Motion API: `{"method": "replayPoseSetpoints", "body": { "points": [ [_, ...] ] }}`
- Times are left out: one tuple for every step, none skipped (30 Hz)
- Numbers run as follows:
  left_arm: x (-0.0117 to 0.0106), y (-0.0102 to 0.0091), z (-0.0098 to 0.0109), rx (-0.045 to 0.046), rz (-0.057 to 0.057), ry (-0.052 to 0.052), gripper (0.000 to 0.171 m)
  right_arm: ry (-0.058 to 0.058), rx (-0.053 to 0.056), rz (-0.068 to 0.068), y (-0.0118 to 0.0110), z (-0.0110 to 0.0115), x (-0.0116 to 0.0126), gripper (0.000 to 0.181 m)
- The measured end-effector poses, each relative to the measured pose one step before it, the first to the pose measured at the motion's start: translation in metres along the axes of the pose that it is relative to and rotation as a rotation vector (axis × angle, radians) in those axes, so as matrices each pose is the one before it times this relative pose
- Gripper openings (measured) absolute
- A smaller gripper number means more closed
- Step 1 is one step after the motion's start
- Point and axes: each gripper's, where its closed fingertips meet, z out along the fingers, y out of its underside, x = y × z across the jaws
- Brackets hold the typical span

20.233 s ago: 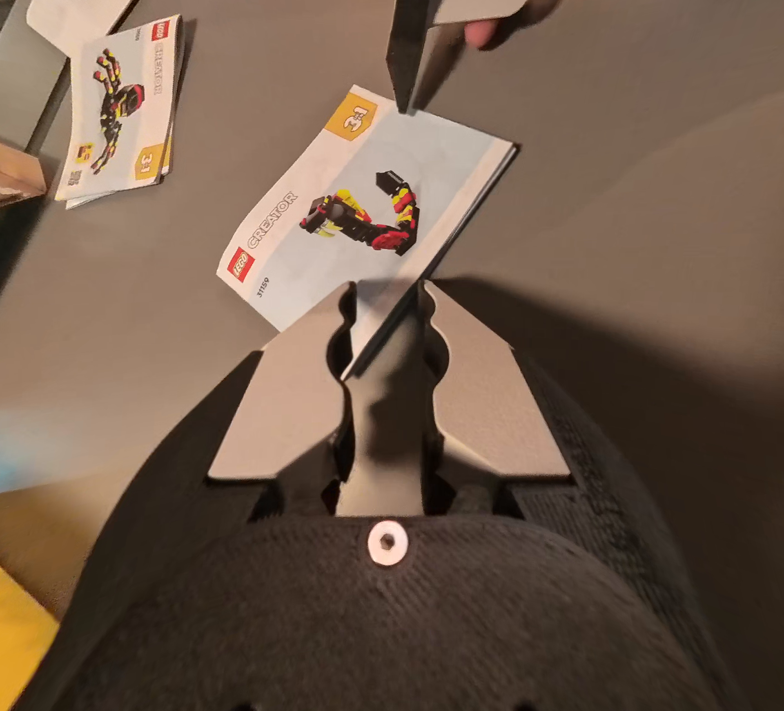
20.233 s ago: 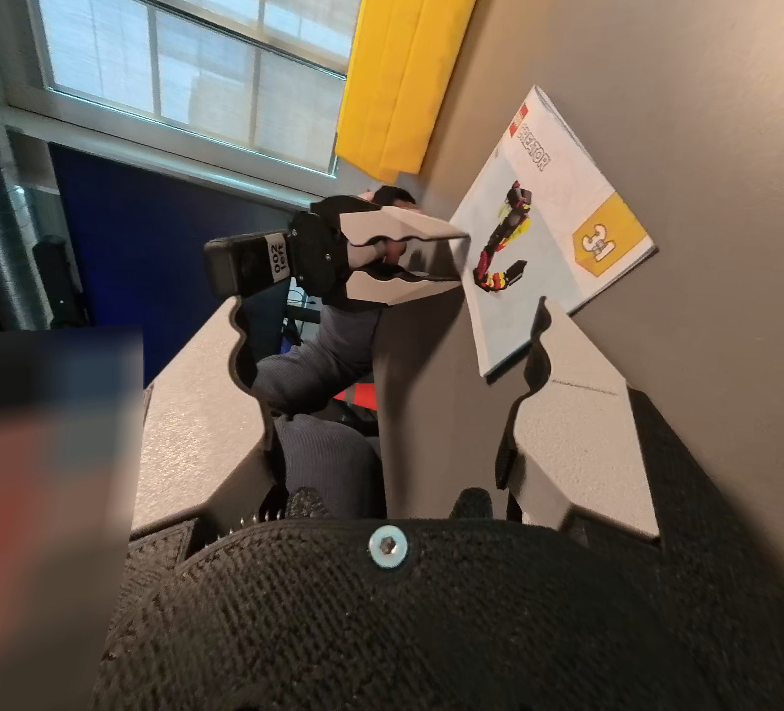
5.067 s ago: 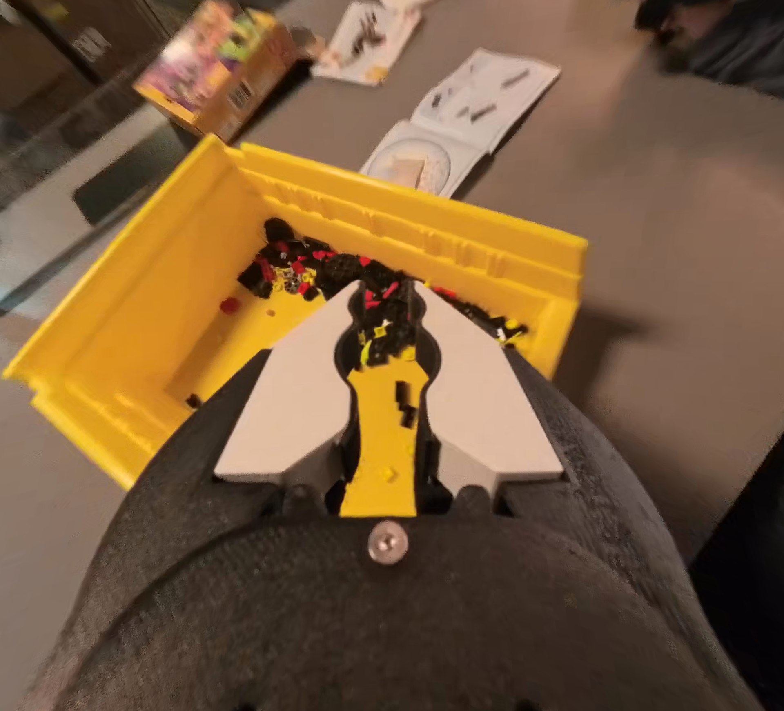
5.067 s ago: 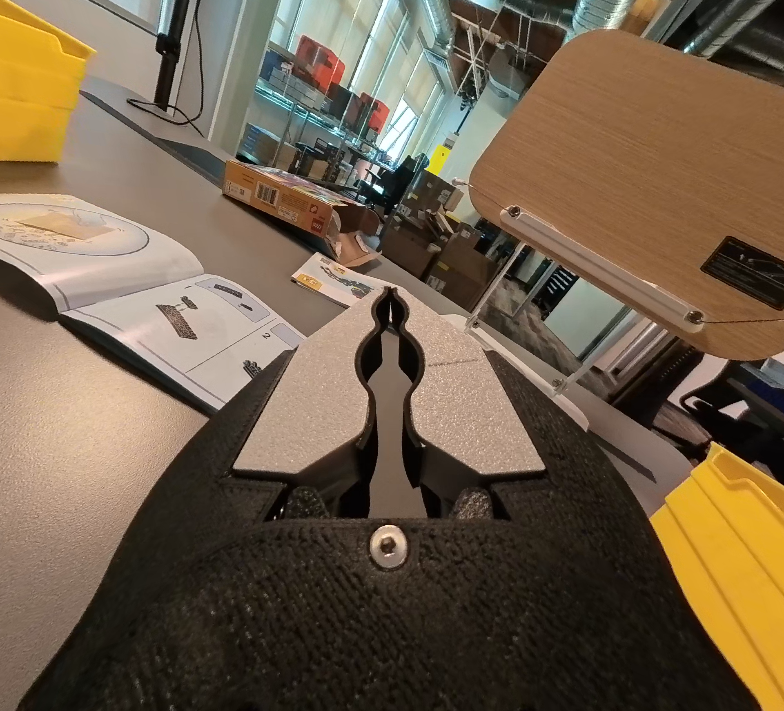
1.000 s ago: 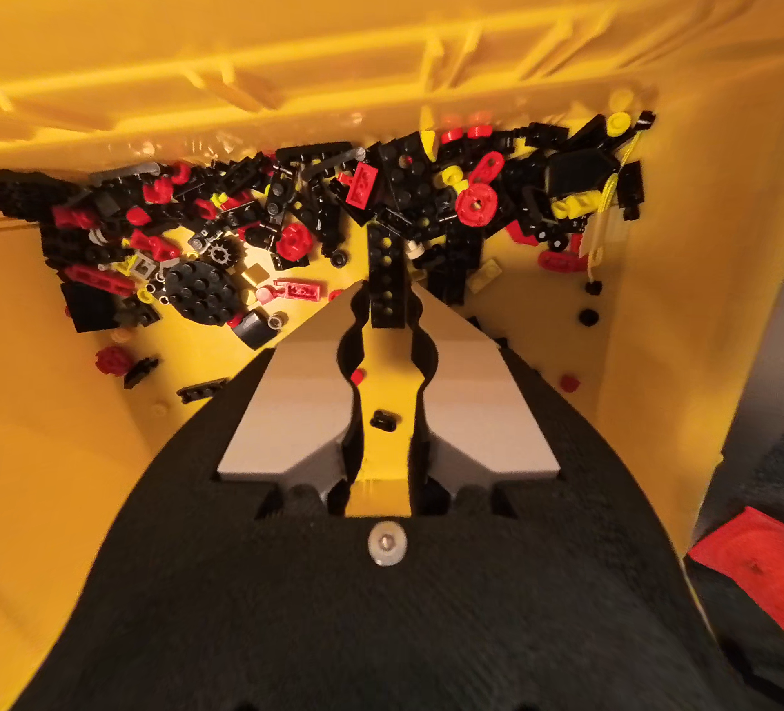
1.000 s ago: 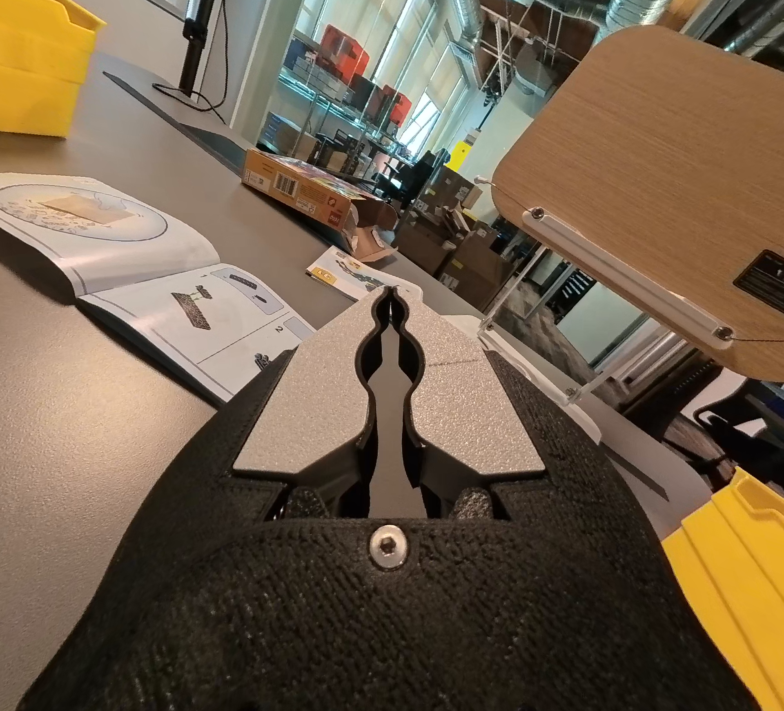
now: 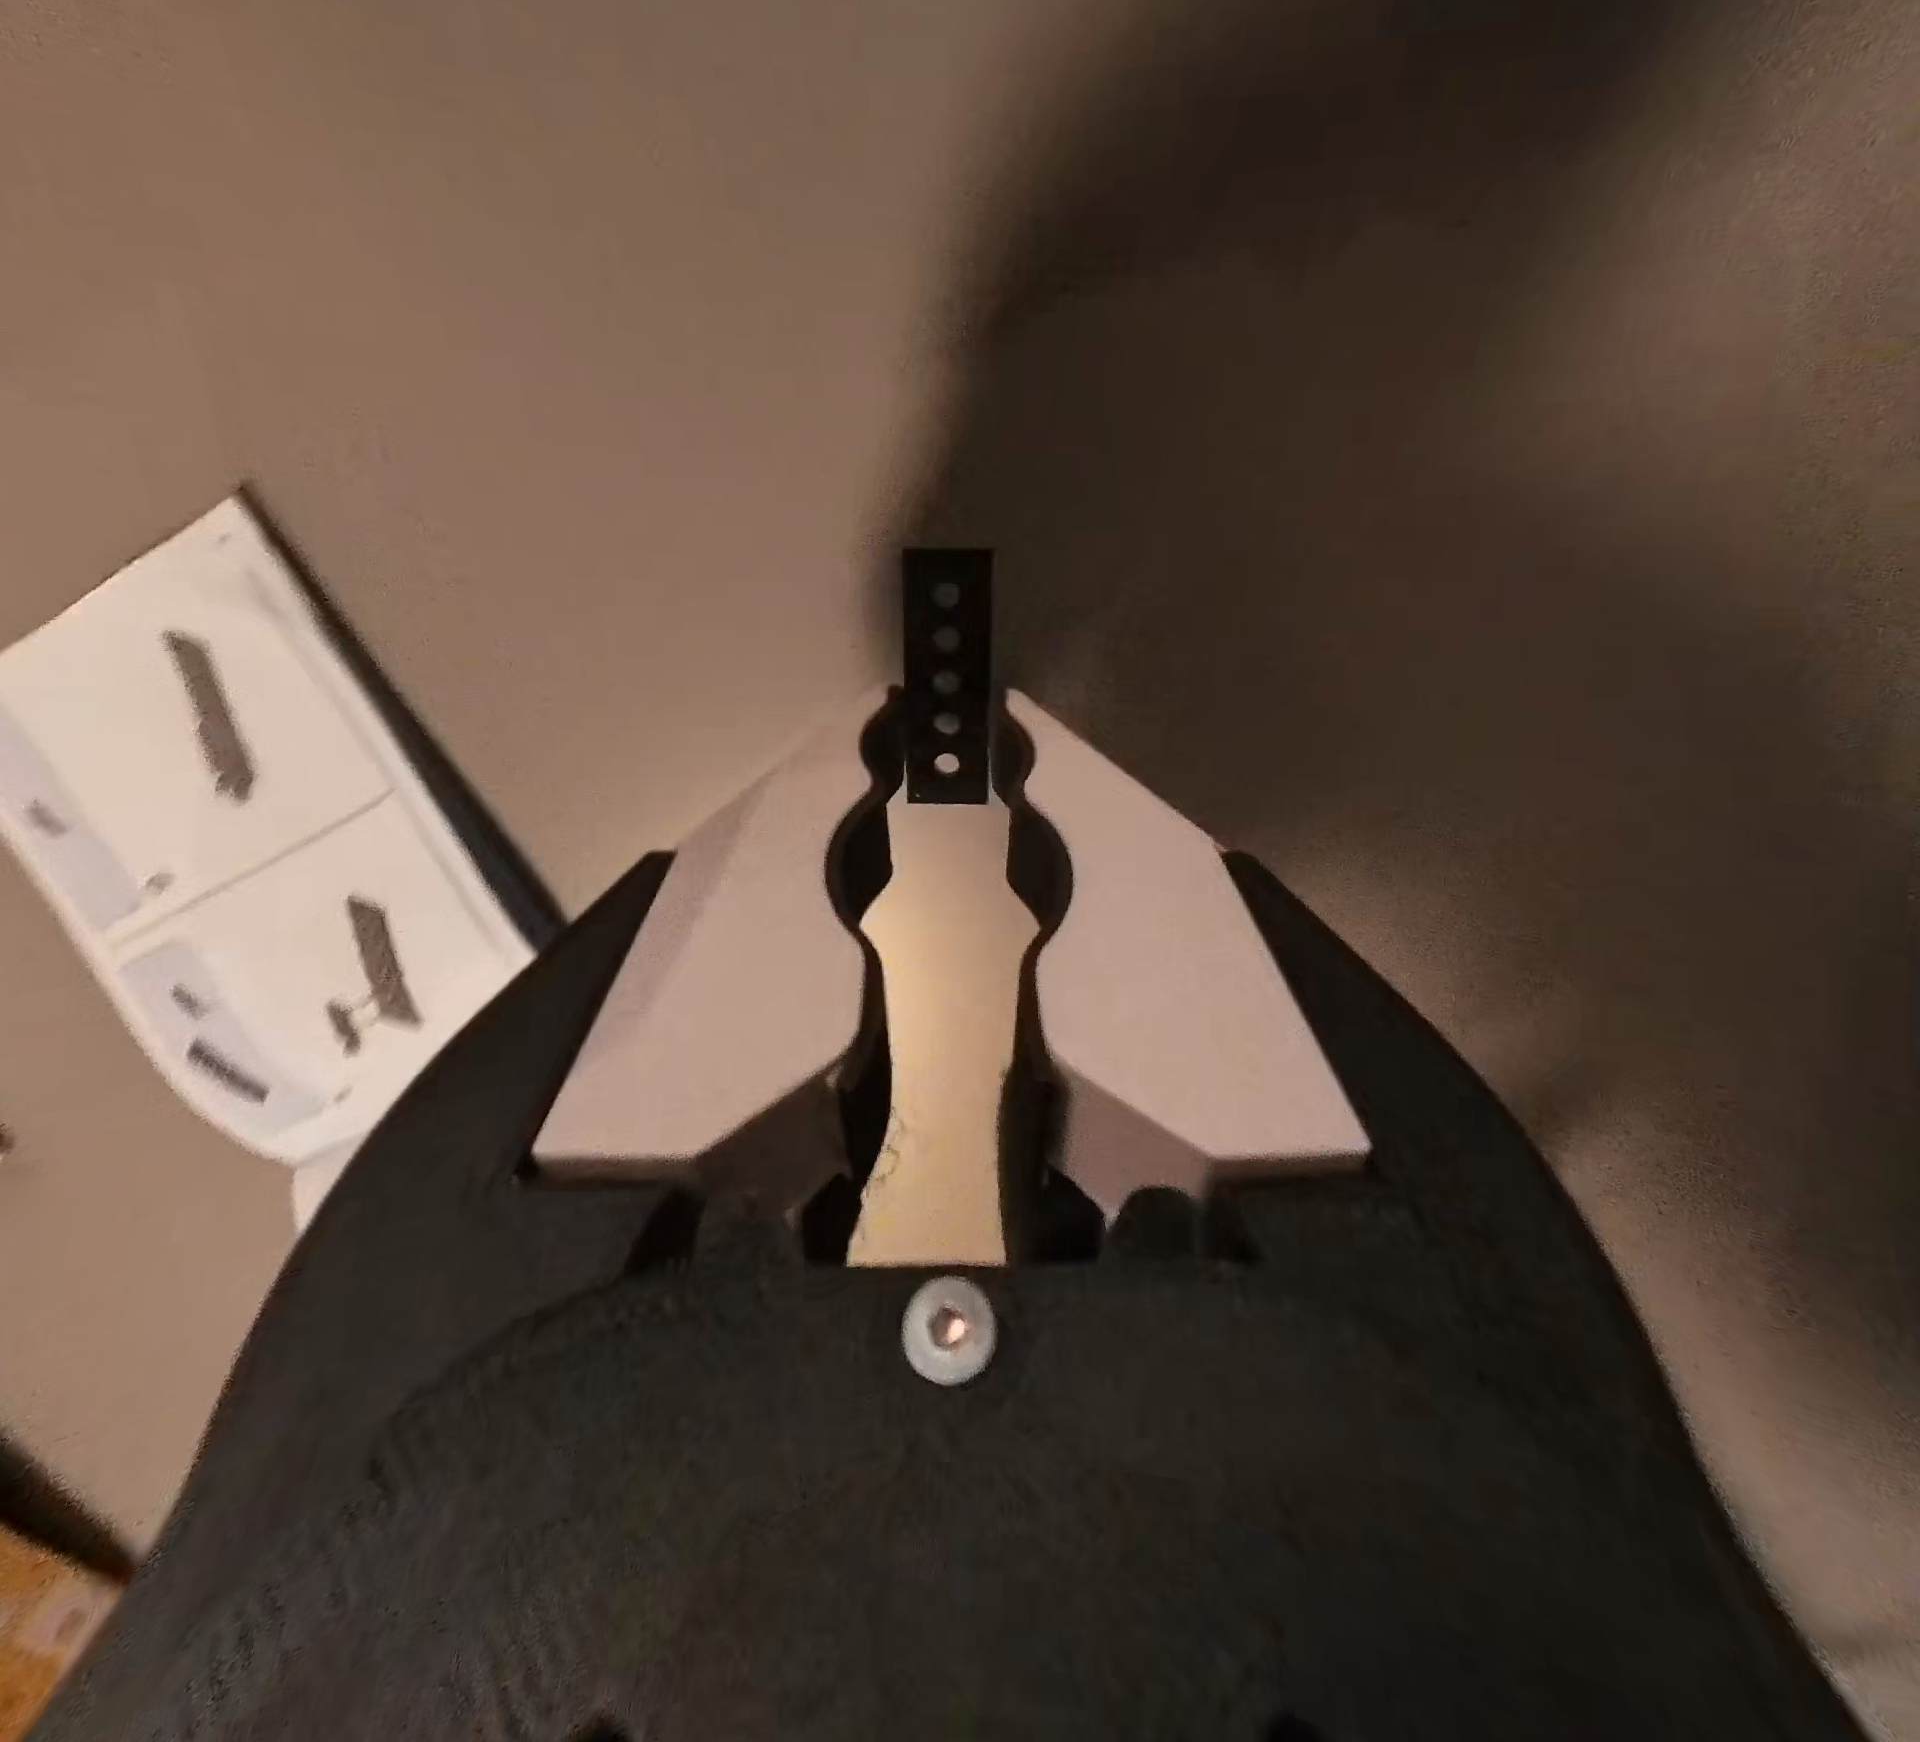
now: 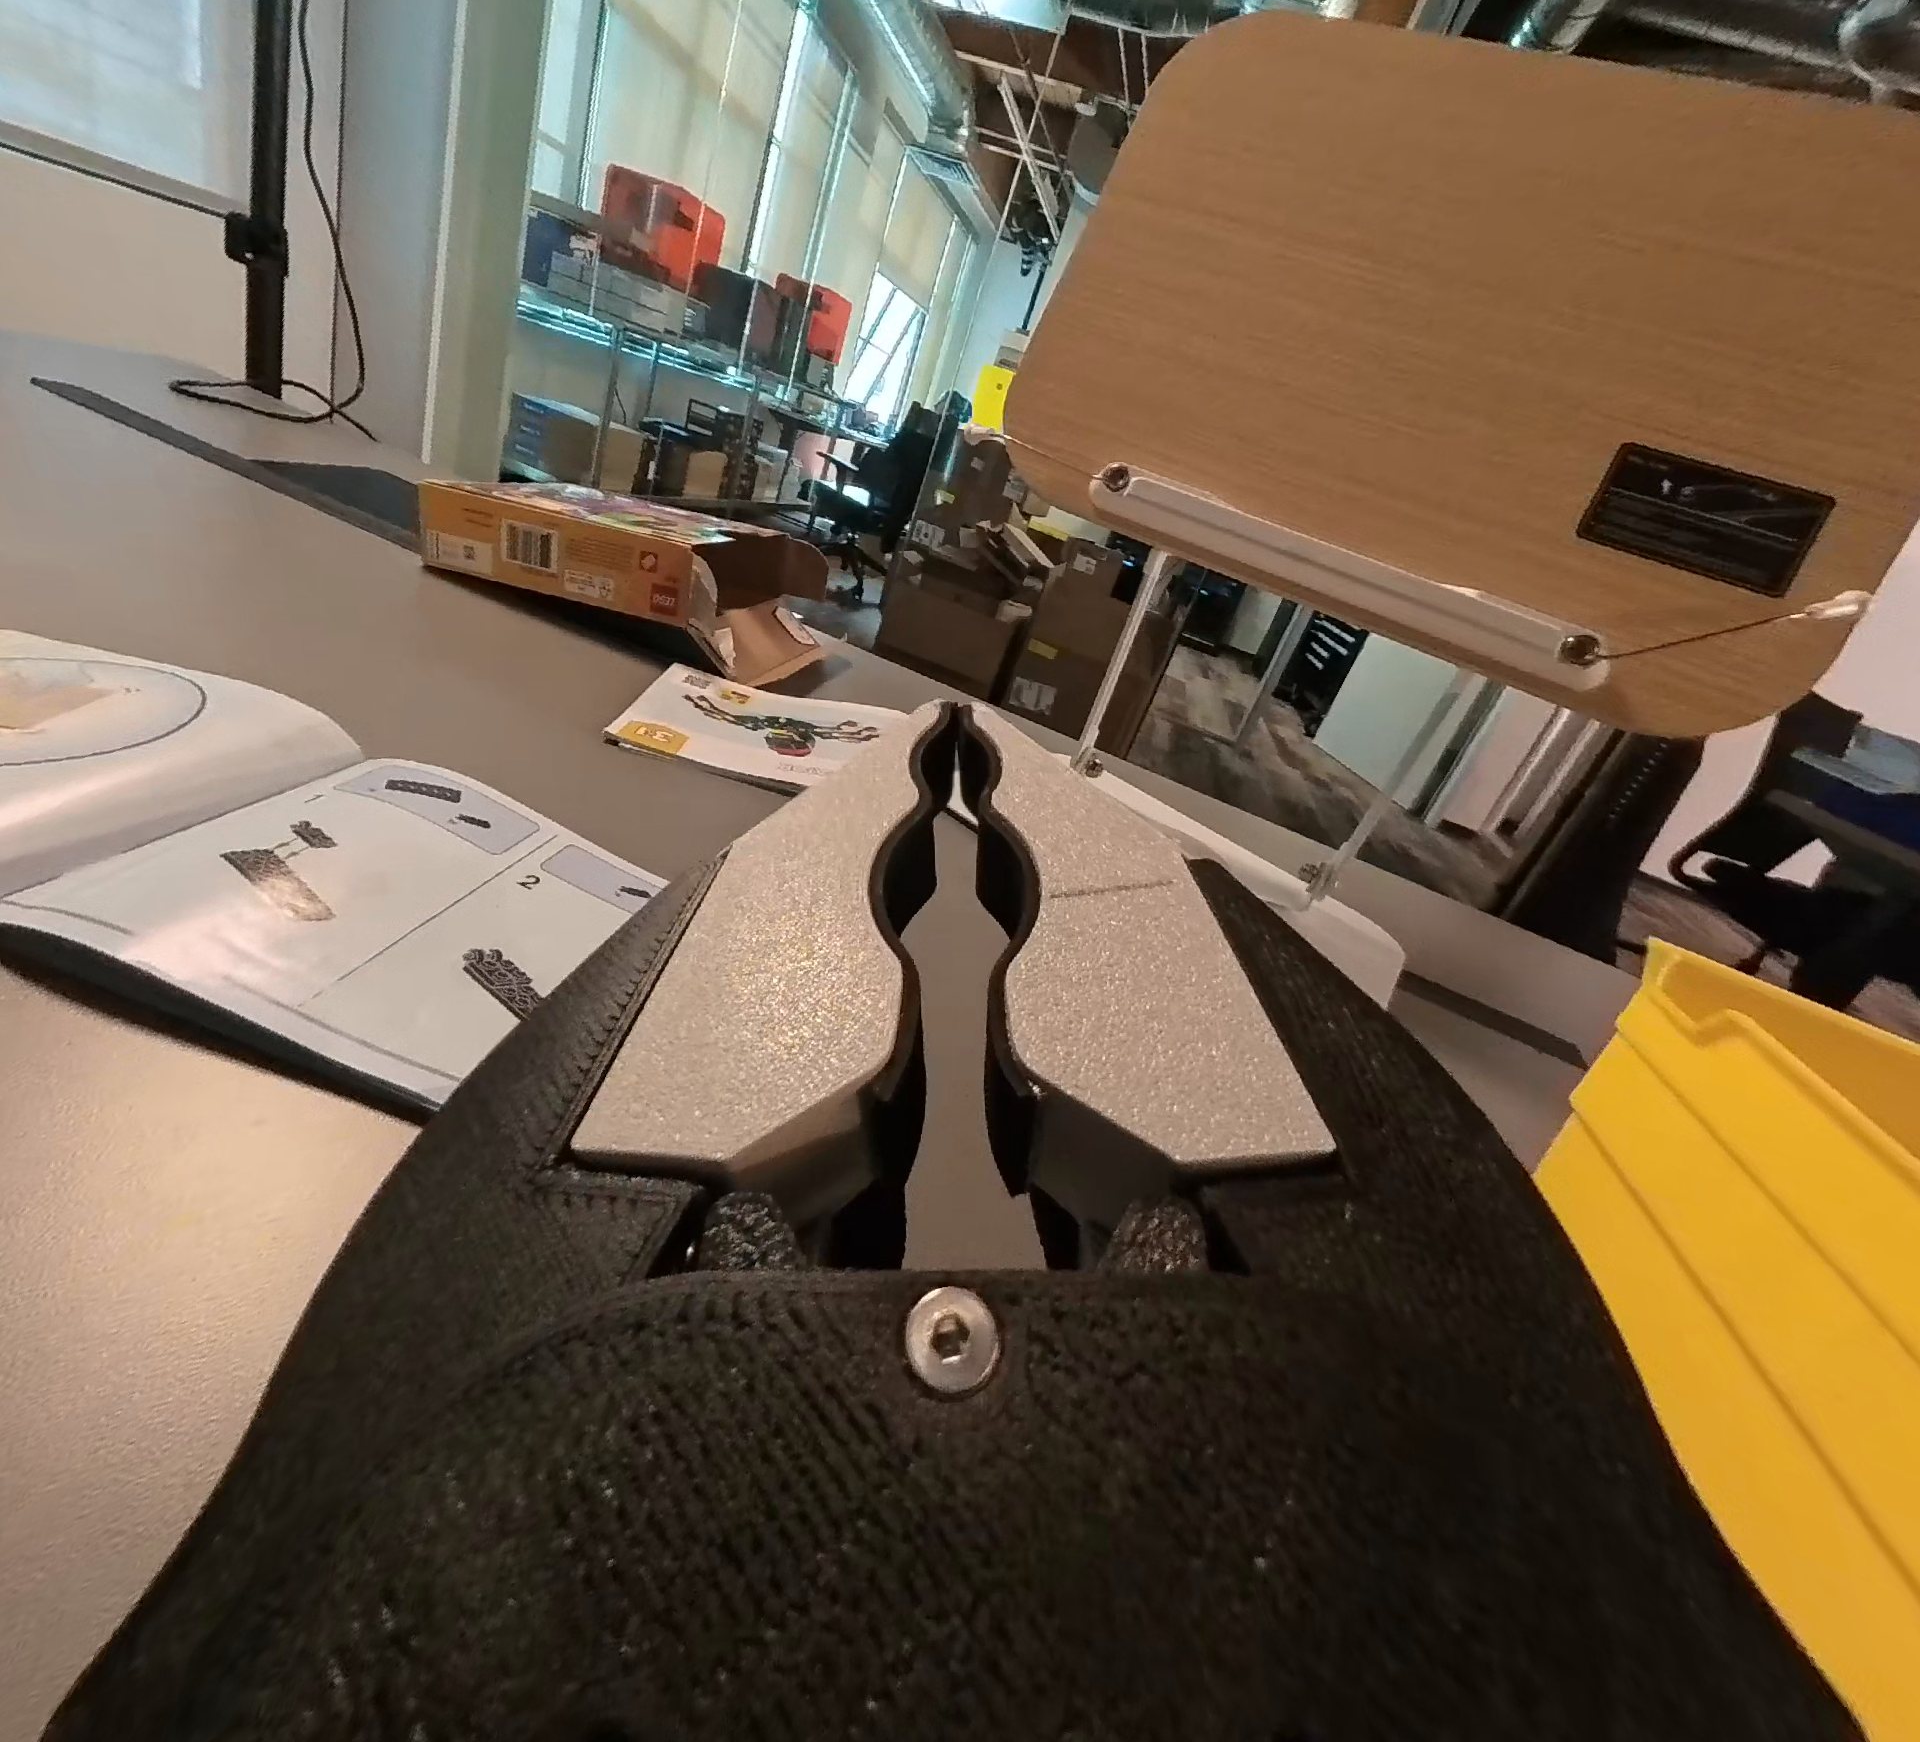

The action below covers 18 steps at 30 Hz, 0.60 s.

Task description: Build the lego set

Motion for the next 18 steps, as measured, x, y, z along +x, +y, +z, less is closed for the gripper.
{"method": "replayPoseSetpoints", "body": {
  "points": [
    [0.00026, -0.00126, 0.00768, -0.00929, 0.0071, 0.0143, 0.015, -0.0014, 0.0010, 0.0048, 0.00000, -0.00015, 0.00033, 0.000],
    [-0.00077, -0.00045, 0.00601, -0.00616, 0.0060, 0.0076, 0.016, -0.0018, 0.0011, 0.0035, -0.00016, -0.00007, 0.00019, 0.000],
    [-0.00263, -0.00766, -0.00054, 0.04486, -0.0116, 0.0004, 0.016, -0.0006, 0.0010, 0.0021, -0.00005, -0.00012, 0.00013, 0.000],
    [-0.00280, -0.00175, 0.00000, 0.00515, -0.0233, 0.0020, 0.025, -0.0006, 0.0006, 0.0001, -0.00011, -0.00009, -0.00008, 0.000],
    [-0.00050, 0.00157, -0.00001, -0.01210, -0.0205, 0.0115, 0.041, -0.0010, 0.0000, -0.0019, -0.00002, 0.00004, -0.00038, 0.000],
    [-0.00117, 0.00200, -0.00207, -0.00341, -0.0162, -0.0024, 0.055, -0.0024, 0.0003, -0.0029, -0.00015, -0.00022, -0.00061, 0.000],
    [-0.00206, 0.00293, -0.00543, 0.00340, -0.0146, -0.0155, 0.060, -0.0021, -0.0001, -0.0025, -0.00010, -0.00019, -0.00067, 0.000],
    [-0.00253, 0.00343, -0.00936, 0.01646, -0.0108, -0.0230, 0.061, -0.0026, -0.0003, -0.0017, -0.00008, -0.00010, -0.00057, 0.000],
    [-0.00462, 0.00429, -0.01298, 0.02610, -0.0180, -0.0386, 0.061, -0.0021, 0.0000, -0.0005, -0.00008, -0.00008, -0.00046, 0.000],
    [-0.00658, 0.00590, -0.01589, 0.02871, -0.0324, -0.0476, 0.061, -0.0008, 0.0001, 0.0002, -0.00005, -0.00006, -0.00019, 0.000],
    [-0.00732, 0.00681, -0.01794, 0.03443, -0.0458, -0.0492, 0.061, -0.0004, -0.0005, 0.0001, 0.00000, 0.00012, -0.00004, 0.000],
    [-0.00866, 0.00718, -0.01945, 0.04208, -0.0572, -0.0536, 0.060, -0.0011, -0.0008, -0.0007, 0.00009, 0.00008, -0.00025, 0.000],
    [-0.00890, 0.00827, -0.02010, 0.03998, -0.0648, -0.0510, 0.059, -0.0016, -0.0003, -0.0020, 0.00005, 0.00016, -0.00048, 0.000],
    [-0.01020, 0.00985, -0.01994, 0.03373, -0.0680, -0.0555, 0.058, -0.0025, -0.0004, -0.0031, -0.00003, 0.00014, -0.00078, 0.000],
    [-0.01280, 0.01098, -0.01941, 0.02799, -0.0674, -0.0684, 0.058, -0.0021, -0.0014, -0.0047, 0.00009, 0.00021, -0.00076, 0.000],
    [-0.01372, 0.01199, -0.01844, 0.02334, -0.0637, -0.0689, 0.057, -0.0020, -0.0013, -0.0052, 0.00015, 0.00020, -0.00074, 0.000],
    [-0.01399, 0.01227, -0.01707, 0.01956, -0.0628, -0.0641, 0.056, -0.0014, -0.0007, -0.0044, 0.00006, 0.00004, -0.00062, 0.000],
    [-0.01424, 0.01249, -0.01549, 0.01426, -0.0665, -0.0602, 0.056, -0.0009, -0.0005, -0.0030, 0.00002, 0.00014, -0.00043, 0.000]
  ]
}}
